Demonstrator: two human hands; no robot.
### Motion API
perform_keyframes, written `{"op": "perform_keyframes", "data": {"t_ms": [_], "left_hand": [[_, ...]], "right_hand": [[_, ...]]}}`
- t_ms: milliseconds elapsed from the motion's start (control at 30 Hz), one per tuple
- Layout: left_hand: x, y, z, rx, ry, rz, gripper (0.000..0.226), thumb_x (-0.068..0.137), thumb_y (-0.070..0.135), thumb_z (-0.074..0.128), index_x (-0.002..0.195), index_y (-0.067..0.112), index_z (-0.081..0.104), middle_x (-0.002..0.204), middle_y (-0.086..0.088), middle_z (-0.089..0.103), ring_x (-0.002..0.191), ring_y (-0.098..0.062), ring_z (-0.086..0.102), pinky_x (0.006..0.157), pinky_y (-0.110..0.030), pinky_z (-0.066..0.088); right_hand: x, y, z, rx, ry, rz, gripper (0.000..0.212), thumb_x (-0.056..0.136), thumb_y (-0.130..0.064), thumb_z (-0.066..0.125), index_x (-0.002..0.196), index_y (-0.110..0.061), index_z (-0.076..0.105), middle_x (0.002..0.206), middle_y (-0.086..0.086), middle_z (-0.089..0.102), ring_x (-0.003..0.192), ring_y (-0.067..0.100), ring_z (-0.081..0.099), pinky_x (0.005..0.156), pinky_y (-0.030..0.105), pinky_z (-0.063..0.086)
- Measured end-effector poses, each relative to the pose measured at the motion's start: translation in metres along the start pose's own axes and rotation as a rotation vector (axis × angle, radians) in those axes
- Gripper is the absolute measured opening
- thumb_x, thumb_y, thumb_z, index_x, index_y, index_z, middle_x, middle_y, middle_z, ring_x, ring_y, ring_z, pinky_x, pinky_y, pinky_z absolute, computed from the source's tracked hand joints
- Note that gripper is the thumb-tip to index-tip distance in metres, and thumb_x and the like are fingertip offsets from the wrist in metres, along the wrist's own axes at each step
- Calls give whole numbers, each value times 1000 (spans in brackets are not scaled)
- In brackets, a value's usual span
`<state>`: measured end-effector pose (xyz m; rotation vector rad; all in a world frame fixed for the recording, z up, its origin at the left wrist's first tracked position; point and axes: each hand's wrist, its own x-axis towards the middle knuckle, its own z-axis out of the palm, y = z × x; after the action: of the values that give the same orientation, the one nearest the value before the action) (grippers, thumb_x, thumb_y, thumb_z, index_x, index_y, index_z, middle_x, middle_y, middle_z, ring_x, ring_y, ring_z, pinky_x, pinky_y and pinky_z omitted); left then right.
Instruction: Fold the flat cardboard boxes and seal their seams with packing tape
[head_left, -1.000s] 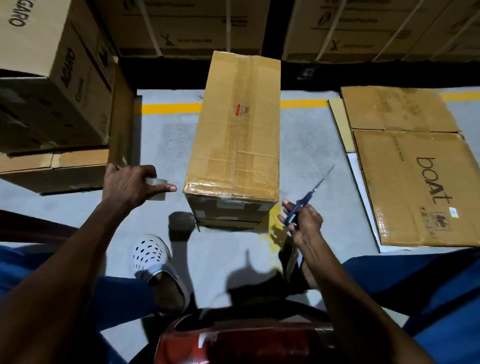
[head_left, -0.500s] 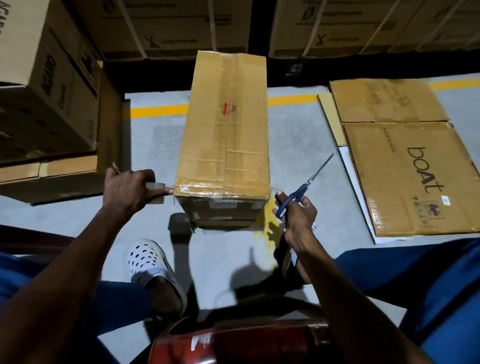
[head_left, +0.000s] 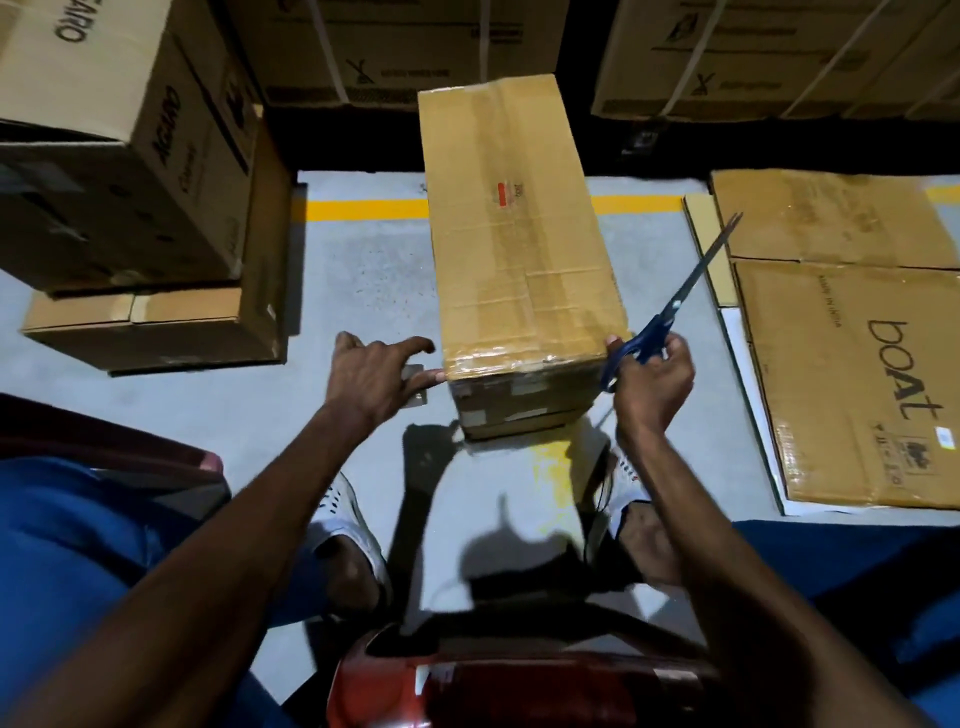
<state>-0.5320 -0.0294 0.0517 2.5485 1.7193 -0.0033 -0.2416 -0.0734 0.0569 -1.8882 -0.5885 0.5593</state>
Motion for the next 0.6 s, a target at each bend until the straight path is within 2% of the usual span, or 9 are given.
{"op": "perform_keyframes", "data": {"t_ms": [67,133,200,267,300,367,433,533,600], "left_hand": [[2,24,9,-66,-22,-3,57,92,74,34,131,39,56,94,-8,77,97,-30,69,90,-38,35],[1,35,14,-170,-80,-20,53,89,76,39,127,43,57,96,-3,77,99,-27,69,88,-35,38],[-2,32,18,-283,-67,-54,70,78,89,25,118,44,61,86,-2,76,93,-24,70,82,-33,37],[0,24,19,-187,16,-21,90,69,96,6,114,40,61,74,-5,73,82,-26,70,76,-32,32],[2,23,16,-104,9,6,93,69,95,2,116,39,58,72,-7,72,78,-28,68,77,-34,31],[8,26,10,16,-63,33,80,78,90,12,124,35,50,74,-9,72,75,-29,65,84,-37,33],[13,32,4,41,-128,38,70,85,84,23,126,32,44,77,-11,72,77,-29,64,90,-40,35],[12,36,-1,-113,-224,3,59,91,77,31,122,29,46,79,-8,71,82,-28,63,92,-40,36],[10,38,-4,-219,-259,1,48,95,70,37,115,30,52,85,-6,72,91,-28,64,93,-39,35]], "right_hand": [[29,-7,-5,-47,1,-38,37,71,-26,89,87,-29,56,81,-9,69,80,21,70,77,50,60],[51,-8,-11,-114,23,-52,38,73,-24,88,94,-22,56,88,-4,68,81,19,66,81,49,59],[64,-6,-19,-172,52,-40,40,75,-26,87,101,-15,60,93,-1,66,84,19,63,85,48,57],[70,-4,-24,-213,31,-72,44,77,-28,86,108,-10,61,96,0,65,88,20,61,88,46,56],[70,-5,-25,-247,4,-98,44,79,-28,85,110,-9,61,98,1,64,89,20,60,89,43,55],[70,-8,-27,-305,-32,-130,43,82,-25,82,113,-7,60,104,6,67,91,21,58,87,38,49],[69,-14,-27,-338,-36,-135,40,84,-24,80,114,-6,60,109,10,69,95,27,62,84,35,46],[66,-23,-29,-440,-61,-215,35,89,-22,75,114,-4,60,108,16,69,98,34,63,77,30,38],[60,-29,-34,-483,-71,-314,35,89,-24,74,115,-5,62,107,17,70,97,35,64,78,32,41]]}}
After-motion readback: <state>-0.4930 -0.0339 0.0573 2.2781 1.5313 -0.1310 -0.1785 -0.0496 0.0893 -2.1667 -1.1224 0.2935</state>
